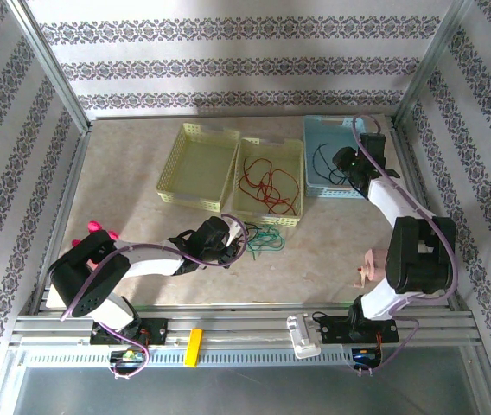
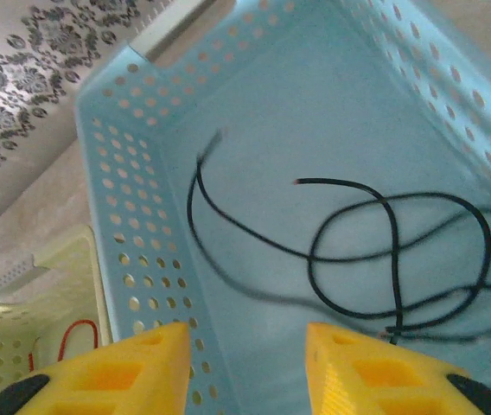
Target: Untangle the cables
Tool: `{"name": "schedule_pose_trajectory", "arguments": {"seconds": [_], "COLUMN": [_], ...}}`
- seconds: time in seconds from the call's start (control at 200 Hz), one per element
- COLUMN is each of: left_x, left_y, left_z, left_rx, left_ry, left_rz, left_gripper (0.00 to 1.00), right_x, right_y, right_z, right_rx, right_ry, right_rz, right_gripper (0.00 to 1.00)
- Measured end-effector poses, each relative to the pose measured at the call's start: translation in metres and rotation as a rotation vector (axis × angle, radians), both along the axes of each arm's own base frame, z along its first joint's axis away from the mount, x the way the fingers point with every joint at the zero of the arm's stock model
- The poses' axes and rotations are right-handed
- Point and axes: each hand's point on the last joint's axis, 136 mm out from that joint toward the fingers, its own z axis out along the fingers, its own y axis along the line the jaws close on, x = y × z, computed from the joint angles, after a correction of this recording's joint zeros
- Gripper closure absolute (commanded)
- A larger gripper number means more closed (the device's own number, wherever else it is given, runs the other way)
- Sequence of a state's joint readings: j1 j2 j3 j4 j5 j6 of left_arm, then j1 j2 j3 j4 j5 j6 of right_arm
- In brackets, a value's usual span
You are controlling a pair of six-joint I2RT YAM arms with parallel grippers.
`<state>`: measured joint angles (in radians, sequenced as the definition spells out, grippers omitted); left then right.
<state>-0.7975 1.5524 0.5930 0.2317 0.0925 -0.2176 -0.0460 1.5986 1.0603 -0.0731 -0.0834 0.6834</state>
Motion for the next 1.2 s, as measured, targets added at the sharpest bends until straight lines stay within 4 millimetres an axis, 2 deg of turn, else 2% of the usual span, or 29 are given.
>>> {"name": "schedule_pose_trajectory", "arguments": {"seconds": [0.14, 0.27, 0.34, 0.41, 0.485, 0.535, 0.565, 0.605, 0.67, 0.7, 0.79, 0.88, 1.074, 1.199], "left_x": [-0.001, -0.001, -0.003, -0.004, -0.006, -0.007, -0.008, -0.009, -0.010, -0.011, -0.011, -0.011, -0.001, 0.003], "left_y": [0.001, 0.000, -0.001, -0.002, -0.002, -0.002, -0.002, -0.003, -0.003, -0.002, 0.005, 0.019, 0.058, 0.073], "left_z": [0.003, 0.007, 0.009, 0.012, 0.014, 0.016, 0.018, 0.020, 0.024, 0.025, 0.029, 0.033, 0.054, 0.066], "left_rx": [-0.006, -0.016, -0.025, -0.035, -0.046, -0.053, -0.057, -0.065, -0.077, -0.081, -0.099, -0.129, -0.205, -0.225], "left_ry": [-0.006, -0.011, -0.011, -0.011, -0.012, -0.013, -0.014, -0.016, -0.018, -0.021, -0.024, -0.025, -0.076, -0.125], "left_rz": [0.000, -0.003, -0.010, -0.017, -0.024, -0.028, -0.030, -0.034, -0.040, -0.040, -0.019, 0.027, 0.171, 0.233], "left_gripper": [1.00, 1.00, 1.00, 1.00, 1.00, 1.00, 0.96, 0.89, 0.67, 0.60, 0.47, 0.40, 0.34, 0.34], "right_x": [-0.024, -0.050, -0.064, -0.079, -0.102, -0.124, -0.139, -0.161, -0.190, -0.203, -0.228, -0.236, -0.230, -0.227], "right_y": [-0.005, 0.000, 0.022, 0.063, 0.122, 0.162, 0.184, 0.211, 0.243, 0.255, 0.273, 0.281, 0.291, 0.295], "right_z": [0.006, 0.044, 0.062, 0.068, 0.055, 0.037, 0.026, 0.010, -0.012, -0.022, -0.048, -0.060, -0.054, -0.053], "right_rx": [-0.012, -0.033, -0.031, -0.021, -0.002, 0.007, 0.010, 0.012, 0.013, 0.012, -0.004, -0.018, -0.030, -0.038], "right_ry": [0.006, -0.082, -0.133, -0.150, -0.118, -0.067, -0.033, 0.018, 0.093, 0.129, 0.226, 0.280, 0.260, 0.252], "right_rz": [-0.038, -0.028, 0.052, 0.197, 0.411, 0.571, 0.662, 0.780, 0.935, 0.999, 1.114, 1.171, 1.218, 1.232], "right_gripper": [0.51, 0.51, 0.52, 0.52, 0.53, 0.53, 0.53, 0.53, 0.54, 0.54, 0.55, 0.55, 0.55, 0.55]}}
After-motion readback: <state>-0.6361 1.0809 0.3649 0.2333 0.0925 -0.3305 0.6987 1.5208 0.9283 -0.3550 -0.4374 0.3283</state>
